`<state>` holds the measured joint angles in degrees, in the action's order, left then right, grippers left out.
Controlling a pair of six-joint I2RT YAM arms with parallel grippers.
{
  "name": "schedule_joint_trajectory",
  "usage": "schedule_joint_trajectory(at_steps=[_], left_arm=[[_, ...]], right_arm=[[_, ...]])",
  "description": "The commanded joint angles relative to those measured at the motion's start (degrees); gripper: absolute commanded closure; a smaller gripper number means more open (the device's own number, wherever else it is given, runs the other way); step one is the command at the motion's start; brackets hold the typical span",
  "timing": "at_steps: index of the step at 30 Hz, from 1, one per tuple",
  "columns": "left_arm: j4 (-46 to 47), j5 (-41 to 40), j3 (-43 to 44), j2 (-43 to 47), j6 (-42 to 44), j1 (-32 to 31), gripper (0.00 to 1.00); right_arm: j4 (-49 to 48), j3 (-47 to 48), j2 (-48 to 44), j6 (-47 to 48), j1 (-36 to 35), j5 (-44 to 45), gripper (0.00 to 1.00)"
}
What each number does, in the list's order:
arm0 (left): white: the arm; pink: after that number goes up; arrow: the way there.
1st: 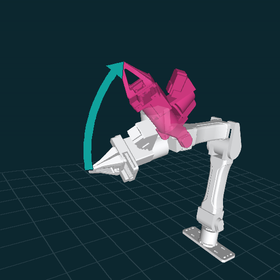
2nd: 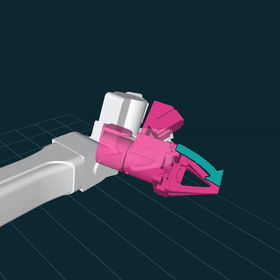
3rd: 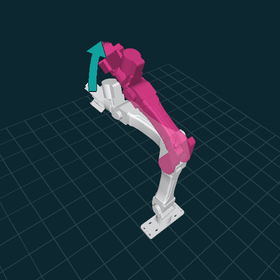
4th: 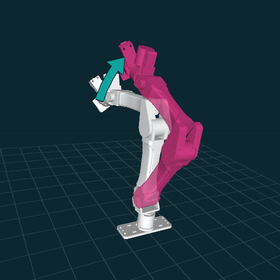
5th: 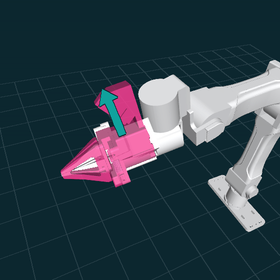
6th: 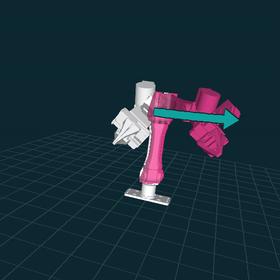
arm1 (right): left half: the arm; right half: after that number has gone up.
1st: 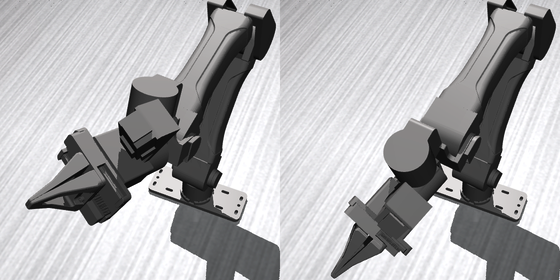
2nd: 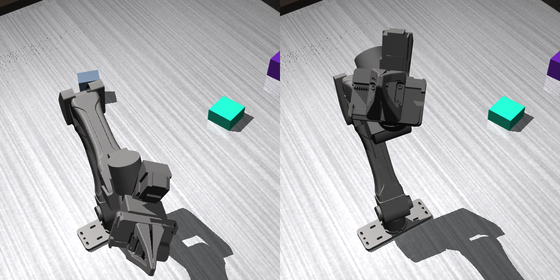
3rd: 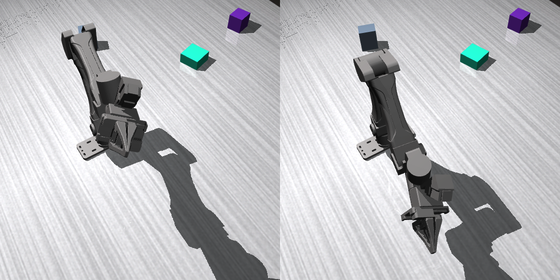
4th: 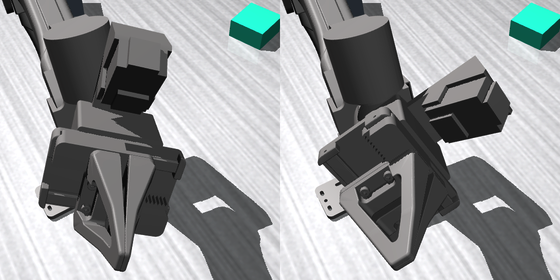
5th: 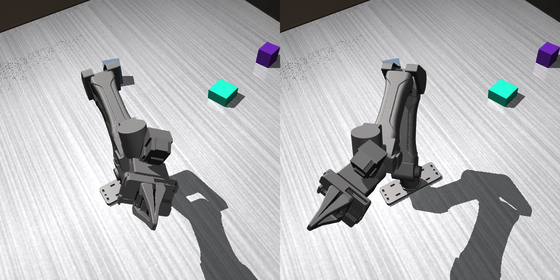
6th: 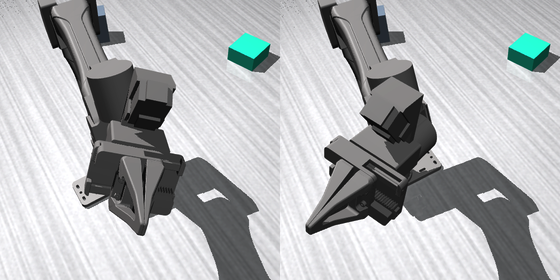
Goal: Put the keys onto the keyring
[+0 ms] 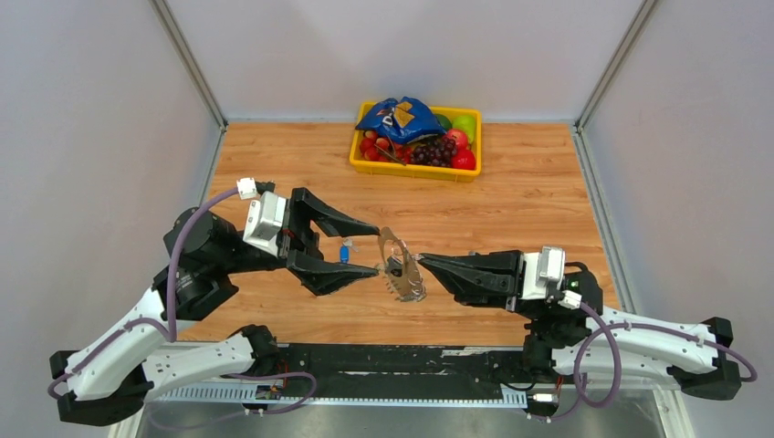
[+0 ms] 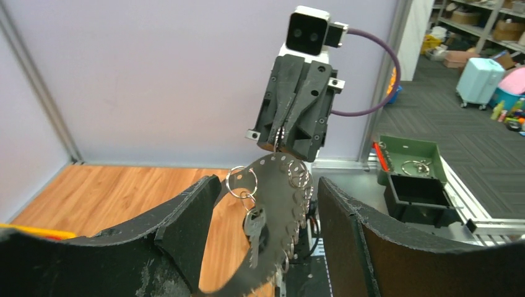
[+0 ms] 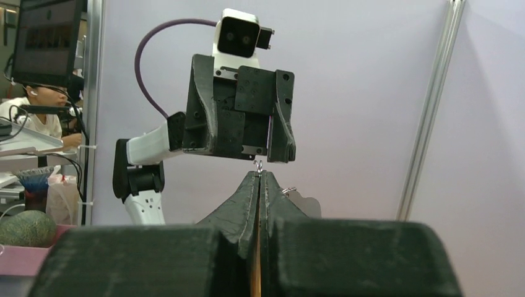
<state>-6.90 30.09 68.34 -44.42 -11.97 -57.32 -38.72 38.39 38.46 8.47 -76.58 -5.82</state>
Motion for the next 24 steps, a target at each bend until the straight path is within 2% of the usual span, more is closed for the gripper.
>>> schedule_joint_trajectory(at_steps=[1,12,19,24], left_arm=[[8.15,6.4,0.02,-0.72,-2.52,-0.1,0.31],[15.4,9.09,-0.7,-1.53,-6.24,-0.13,0.36],[17.37,7.71,-0.38,-3.12,-8.42,-0.1,0.51],[16.86,6.88,0.52,-4.87,-8.29,-0.1,0.57]], right_arm=[[-13.79,-0.16,2.17,-3.75,-0.07,-1.92,1.0],[-27.93,-0.3,9.31,-7.79,-0.17,3.49,1.0],[-31.67,-0.2,12.01,-6.88,-0.18,4.33,1.0],[-32.97,0.4,13.08,-6.3,-0.2,3.57,1.0]])
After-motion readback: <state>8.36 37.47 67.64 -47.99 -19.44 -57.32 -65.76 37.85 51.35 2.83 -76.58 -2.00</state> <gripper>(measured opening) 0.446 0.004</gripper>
